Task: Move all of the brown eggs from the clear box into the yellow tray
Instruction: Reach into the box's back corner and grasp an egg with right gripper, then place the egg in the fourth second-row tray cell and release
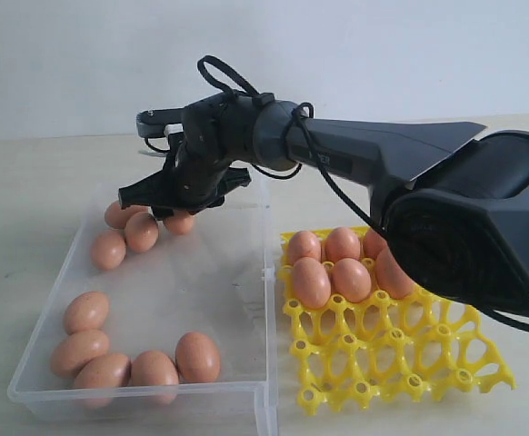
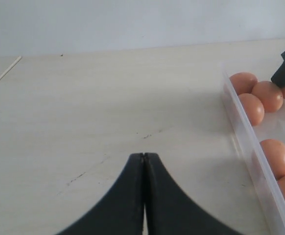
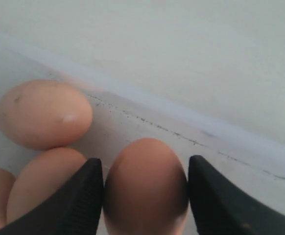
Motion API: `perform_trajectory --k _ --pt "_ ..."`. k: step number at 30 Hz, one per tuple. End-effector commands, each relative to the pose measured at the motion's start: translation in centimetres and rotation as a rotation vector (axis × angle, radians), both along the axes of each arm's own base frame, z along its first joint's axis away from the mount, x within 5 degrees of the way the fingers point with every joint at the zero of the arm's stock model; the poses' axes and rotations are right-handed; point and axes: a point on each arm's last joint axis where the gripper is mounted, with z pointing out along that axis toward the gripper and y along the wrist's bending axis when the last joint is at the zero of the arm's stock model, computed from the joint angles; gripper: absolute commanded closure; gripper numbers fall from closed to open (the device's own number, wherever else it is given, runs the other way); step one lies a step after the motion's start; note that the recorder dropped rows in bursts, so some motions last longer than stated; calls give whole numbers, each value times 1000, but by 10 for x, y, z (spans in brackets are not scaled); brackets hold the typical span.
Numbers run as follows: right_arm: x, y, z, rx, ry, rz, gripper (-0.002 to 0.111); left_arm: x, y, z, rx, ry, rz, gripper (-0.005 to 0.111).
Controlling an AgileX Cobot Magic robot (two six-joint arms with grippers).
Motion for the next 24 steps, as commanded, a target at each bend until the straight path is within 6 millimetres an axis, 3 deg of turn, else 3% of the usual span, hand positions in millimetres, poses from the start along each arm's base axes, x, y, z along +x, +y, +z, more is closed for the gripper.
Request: perform_trajectory --k 1,5,13,17,24 --pt "0 -4 30 12 -33 16 108 0 0 2 4 -5 2 107" --pt "-7 -13 58 3 -71 52 108 0 0 2 4 -5 2 107" --pt "-42 -58 82 24 -153 45 108 0 0 2 4 -5 2 107" --pt "-72 -103 93 96 -236 -4 108 0 0 2 4 -5 2 107" --pt "-135 -194 81 139 -334 -116 108 0 0 2 4 -5 2 107"
